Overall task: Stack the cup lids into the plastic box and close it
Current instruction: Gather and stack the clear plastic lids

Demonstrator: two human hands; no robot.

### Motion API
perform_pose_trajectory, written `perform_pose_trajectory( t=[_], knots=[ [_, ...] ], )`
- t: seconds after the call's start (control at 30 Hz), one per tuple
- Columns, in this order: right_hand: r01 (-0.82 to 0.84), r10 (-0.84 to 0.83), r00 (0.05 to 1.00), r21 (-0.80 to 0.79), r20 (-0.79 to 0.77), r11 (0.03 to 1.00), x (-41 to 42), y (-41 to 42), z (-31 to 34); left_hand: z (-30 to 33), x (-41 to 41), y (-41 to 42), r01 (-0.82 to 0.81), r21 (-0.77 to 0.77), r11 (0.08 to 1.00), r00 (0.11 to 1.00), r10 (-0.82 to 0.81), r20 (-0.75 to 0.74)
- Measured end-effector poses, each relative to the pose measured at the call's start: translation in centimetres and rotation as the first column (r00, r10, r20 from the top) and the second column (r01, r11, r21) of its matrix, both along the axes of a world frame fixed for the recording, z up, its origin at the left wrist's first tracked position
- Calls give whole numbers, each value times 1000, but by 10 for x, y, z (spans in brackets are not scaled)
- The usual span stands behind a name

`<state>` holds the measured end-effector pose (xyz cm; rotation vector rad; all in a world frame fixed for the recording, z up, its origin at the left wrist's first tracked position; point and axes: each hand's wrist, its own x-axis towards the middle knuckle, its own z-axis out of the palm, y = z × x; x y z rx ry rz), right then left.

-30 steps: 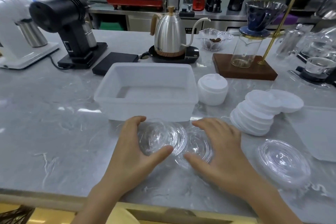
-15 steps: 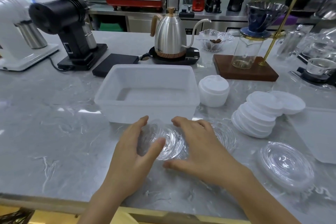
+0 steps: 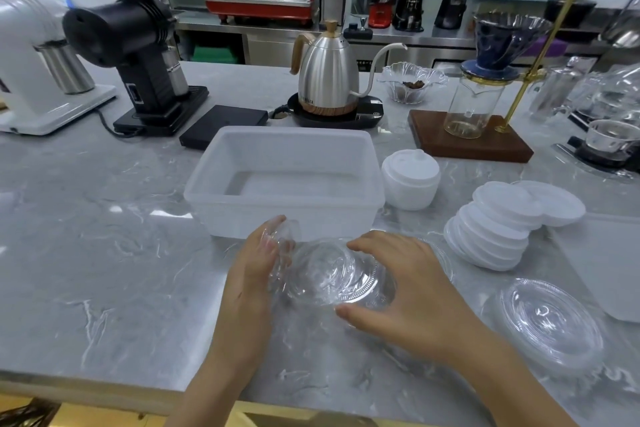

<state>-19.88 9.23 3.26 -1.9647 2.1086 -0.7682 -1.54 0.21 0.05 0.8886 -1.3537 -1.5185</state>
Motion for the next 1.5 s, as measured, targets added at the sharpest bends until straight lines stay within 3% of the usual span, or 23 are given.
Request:
perform_pose_trajectory(
  t=[0.43,0.6,1.0,1.23,1.33,1.5],
  knots=[
    [30,49,919,-191,392,981,11,0,-5,13,-14,15,28,251,968,955,48,-291],
    [43,102,792,-221,602,974,18,-1,-8,13,-16,15,74,266,961,930,30,-365],
    [63,204,579,-293,789,954,20,8,-4,15,-18,14,215,355,910,912,-58,-405],
    [26,196,726,-312,660,950,17,11,1,13,-19,18,311,432,847,847,-41,-529],
    [-14,210,766,-310,608,951,19,10,3,12,-18,19,325,396,859,861,-95,-500],
    [-36,222,745,-294,629,955,27,2,3,13,-19,24,291,313,904,915,-167,-368]
  ],
)
